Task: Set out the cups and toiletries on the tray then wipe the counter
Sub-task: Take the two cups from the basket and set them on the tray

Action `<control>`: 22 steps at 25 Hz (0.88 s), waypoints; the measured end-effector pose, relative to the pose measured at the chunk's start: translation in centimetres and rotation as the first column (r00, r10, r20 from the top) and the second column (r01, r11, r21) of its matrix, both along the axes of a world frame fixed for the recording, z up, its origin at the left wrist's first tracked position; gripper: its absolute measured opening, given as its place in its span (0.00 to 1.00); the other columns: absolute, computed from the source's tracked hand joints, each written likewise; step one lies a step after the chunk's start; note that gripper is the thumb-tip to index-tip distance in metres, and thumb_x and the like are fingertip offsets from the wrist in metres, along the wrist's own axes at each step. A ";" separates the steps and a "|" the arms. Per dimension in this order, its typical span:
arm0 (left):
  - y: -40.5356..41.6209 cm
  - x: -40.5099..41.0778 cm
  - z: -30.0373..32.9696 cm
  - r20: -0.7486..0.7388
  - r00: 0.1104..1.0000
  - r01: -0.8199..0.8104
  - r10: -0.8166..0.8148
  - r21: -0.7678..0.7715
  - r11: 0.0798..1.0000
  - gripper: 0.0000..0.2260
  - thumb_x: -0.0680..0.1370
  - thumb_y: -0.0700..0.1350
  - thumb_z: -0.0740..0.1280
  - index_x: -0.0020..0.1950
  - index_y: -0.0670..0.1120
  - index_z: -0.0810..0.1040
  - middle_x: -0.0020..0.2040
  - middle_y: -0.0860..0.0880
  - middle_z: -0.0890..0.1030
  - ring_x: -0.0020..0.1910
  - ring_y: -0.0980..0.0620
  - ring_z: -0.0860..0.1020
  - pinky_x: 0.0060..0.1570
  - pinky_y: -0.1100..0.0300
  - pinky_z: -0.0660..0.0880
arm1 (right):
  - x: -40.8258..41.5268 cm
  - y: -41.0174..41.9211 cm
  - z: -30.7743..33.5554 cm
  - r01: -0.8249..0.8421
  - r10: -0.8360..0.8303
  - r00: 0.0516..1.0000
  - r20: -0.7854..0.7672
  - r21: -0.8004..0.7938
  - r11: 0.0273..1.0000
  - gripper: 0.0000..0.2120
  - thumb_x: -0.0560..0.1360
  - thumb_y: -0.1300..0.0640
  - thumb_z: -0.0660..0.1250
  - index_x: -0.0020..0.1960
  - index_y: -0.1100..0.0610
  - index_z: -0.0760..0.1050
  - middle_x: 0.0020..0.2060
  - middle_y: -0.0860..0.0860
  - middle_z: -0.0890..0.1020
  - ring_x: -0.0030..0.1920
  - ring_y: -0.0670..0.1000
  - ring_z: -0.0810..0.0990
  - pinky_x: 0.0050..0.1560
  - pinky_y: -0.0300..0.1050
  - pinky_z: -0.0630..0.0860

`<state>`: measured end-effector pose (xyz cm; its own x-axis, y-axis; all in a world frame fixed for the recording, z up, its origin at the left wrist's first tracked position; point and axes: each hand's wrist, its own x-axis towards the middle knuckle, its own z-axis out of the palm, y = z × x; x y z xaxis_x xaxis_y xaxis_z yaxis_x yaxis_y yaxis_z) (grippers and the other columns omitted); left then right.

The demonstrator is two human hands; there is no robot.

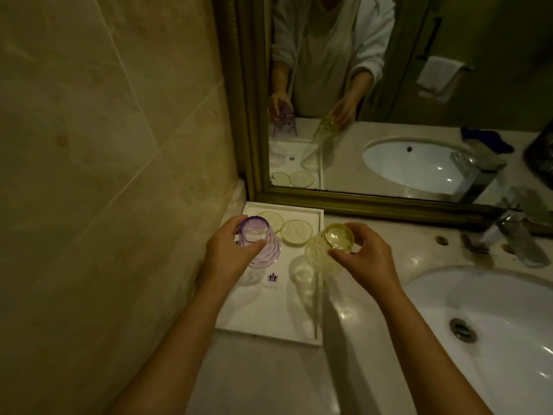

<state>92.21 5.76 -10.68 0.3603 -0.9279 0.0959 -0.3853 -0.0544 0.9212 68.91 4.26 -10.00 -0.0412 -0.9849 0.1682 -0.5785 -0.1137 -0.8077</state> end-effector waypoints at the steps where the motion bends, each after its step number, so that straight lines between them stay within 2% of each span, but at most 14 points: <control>1: -1.2 -0.2 -0.3 -0.004 1.000 -0.018 0.018 0.000 1.000 0.24 0.65 0.38 0.76 0.60 0.43 0.76 0.54 0.44 0.80 0.52 0.50 0.77 0.54 0.54 0.77 | 0.7 -1.3 0.0 0.012 -0.012 1.000 -0.008 -0.009 1.000 0.23 0.62 0.60 0.77 0.55 0.56 0.76 0.47 0.49 0.79 0.49 0.49 0.76 0.48 0.42 0.72; 4: -5.4 -0.6 -1.1 0.010 0.998 -0.066 0.067 -0.030 0.997 0.23 0.65 0.39 0.76 0.59 0.43 0.76 0.54 0.43 0.81 0.51 0.48 0.78 0.52 0.55 0.76 | 2.9 -5.9 -1.0 -0.035 0.035 0.996 -0.082 -0.009 0.999 0.25 0.62 0.59 0.77 0.58 0.59 0.75 0.54 0.56 0.81 0.54 0.54 0.78 0.54 0.44 0.73; 8: -10.6 -0.4 -2.1 0.090 0.992 -0.084 0.085 -0.010 0.996 0.22 0.65 0.41 0.76 0.57 0.43 0.77 0.52 0.42 0.82 0.50 0.44 0.79 0.48 0.59 0.73 | 4.6 -10.5 -2.9 -0.125 0.127 0.978 -0.167 0.020 0.992 0.26 0.64 0.58 0.76 0.60 0.59 0.74 0.57 0.58 0.80 0.57 0.57 0.76 0.54 0.45 0.71; 18: -14.5 -0.4 -4.9 0.138 0.986 -0.107 0.098 0.059 0.992 0.25 0.65 0.42 0.77 0.60 0.43 0.76 0.56 0.40 0.80 0.55 0.43 0.78 0.52 0.56 0.73 | 4.9 -13.8 -5.6 -0.176 0.184 0.970 -0.162 0.062 0.982 0.28 0.63 0.57 0.76 0.62 0.60 0.74 0.57 0.59 0.79 0.57 0.57 0.76 0.55 0.45 0.71; 22: -14.7 -0.6 -5.4 0.148 0.984 -0.115 0.104 0.070 0.991 0.24 0.65 0.42 0.76 0.59 0.43 0.76 0.55 0.41 0.81 0.53 0.44 0.78 0.48 0.61 0.71 | 5.1 -14.3 -6.1 -0.182 0.192 0.966 -0.175 0.073 0.981 0.29 0.63 0.57 0.76 0.62 0.58 0.73 0.57 0.58 0.79 0.57 0.58 0.76 0.54 0.46 0.72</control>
